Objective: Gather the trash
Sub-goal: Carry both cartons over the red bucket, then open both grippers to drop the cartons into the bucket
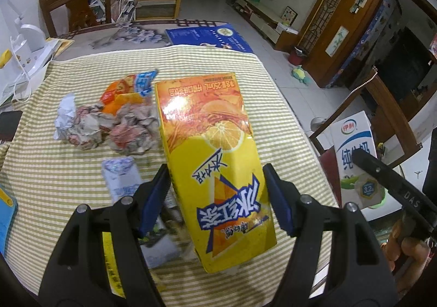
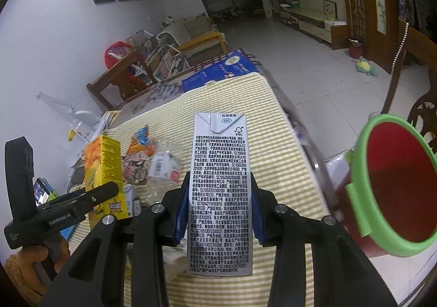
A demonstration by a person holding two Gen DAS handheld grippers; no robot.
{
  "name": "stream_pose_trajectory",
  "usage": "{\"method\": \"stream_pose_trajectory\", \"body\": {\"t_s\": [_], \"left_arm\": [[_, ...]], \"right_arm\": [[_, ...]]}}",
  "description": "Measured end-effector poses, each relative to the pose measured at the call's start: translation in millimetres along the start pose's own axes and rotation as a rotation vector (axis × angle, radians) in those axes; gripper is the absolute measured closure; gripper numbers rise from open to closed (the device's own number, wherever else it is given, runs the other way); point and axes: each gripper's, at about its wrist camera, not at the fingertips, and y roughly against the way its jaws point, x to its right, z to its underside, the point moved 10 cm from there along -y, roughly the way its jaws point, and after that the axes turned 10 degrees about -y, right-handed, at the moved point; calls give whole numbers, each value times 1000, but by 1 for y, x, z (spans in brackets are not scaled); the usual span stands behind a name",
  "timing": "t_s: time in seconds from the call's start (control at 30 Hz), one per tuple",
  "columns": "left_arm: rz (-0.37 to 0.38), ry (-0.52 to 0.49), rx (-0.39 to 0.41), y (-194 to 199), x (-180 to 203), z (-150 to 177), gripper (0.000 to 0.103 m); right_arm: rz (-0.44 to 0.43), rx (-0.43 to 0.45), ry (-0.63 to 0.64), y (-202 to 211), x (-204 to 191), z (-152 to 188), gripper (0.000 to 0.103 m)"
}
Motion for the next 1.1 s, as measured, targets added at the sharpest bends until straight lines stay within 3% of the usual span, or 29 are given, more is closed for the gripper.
{"method": "stream_pose_trajectory", "body": {"t_s": [0.3, 0.6, 0.8, 1.1], "left_arm": [[33, -48, 46, -9, 68, -28, 37], [106, -154, 48, -26, 151, -51, 37], [183, -217, 29, -46, 212, -57, 37], [332, -335, -38, -71, 308, -50, 37]], "right_arm": [[18, 79, -11, 38, 55, -33, 67], [82, 152, -108, 77, 137, -52, 67], [150, 190, -205, 101, 198, -58, 67], [211, 216, -294, 123, 257, -57, 67]]}}
